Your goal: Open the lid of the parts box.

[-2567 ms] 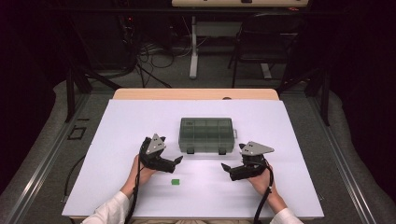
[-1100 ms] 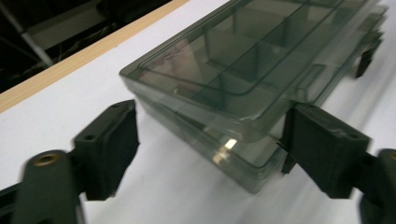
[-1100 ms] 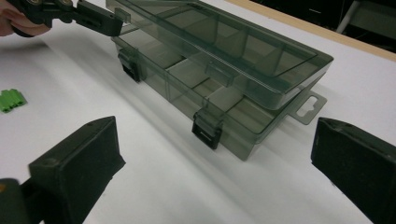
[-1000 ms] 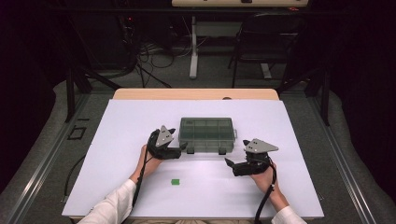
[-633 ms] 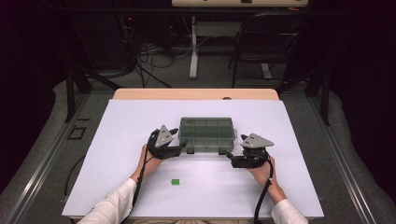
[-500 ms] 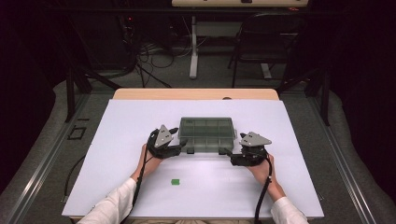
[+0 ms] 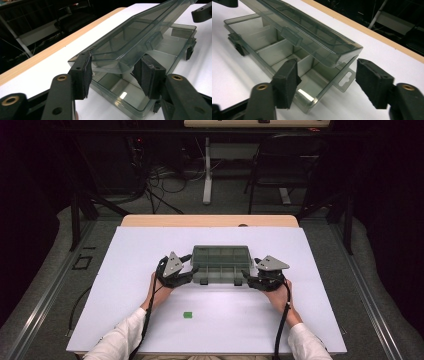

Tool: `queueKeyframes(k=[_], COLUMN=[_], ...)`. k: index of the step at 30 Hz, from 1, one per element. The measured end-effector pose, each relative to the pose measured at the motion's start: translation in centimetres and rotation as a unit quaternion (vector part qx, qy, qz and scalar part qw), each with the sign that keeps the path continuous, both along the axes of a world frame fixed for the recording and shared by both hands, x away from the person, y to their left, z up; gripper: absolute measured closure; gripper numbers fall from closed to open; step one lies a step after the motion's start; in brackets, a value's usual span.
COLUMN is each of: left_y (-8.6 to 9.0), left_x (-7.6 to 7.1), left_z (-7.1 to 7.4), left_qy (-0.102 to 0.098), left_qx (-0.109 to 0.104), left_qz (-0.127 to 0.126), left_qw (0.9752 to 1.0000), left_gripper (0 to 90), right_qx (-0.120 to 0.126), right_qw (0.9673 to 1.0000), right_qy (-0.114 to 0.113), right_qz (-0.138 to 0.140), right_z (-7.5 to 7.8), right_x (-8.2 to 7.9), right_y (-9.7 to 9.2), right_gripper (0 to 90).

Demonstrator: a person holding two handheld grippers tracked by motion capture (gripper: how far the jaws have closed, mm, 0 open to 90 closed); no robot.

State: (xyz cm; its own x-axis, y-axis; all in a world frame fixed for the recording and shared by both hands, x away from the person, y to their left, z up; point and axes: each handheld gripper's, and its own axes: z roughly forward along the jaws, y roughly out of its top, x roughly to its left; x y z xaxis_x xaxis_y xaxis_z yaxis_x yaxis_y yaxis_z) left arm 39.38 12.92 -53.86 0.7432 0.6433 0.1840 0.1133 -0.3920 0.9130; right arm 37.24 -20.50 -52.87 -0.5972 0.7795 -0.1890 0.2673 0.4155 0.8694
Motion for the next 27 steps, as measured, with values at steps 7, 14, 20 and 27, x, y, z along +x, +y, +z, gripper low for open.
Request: queueKeyframes(k=[7,14,20,27], left_y=[0.2,0.4,0.5,0.6], left_x=[0.1,0.3,0.4,0.9], left_z=[0.1,0.1,0.1,0.7], left_qy=[-0.015,-0.015,-0.011,0.002], left_qx=[-0.001,-0.002,-0.004,-0.015], left_qz=[0.0,-0.005,-0.005,-0.004], left_qw=[0.9999,0.9999,0.9999,0.9999], left_gripper=[53.8,55.9,57.4,59.9], right_qx=[-0.001,-0.005,-0.004,0.007], right_qw=[0.9997,0.9992,0.999,0.9988], right_qy=[-0.021,-0.039,-0.043,-0.046], right_qz=[-0.009,-0.009,-0.011,-0.017], right_z=[0.0,0.3,0.8,1.0], right_x=[0.2,0.2,0.5,0.7], right_y=[0.1,0.4,0.4,0.3], right_gripper=[46.1,53.3,57.7,61.0])
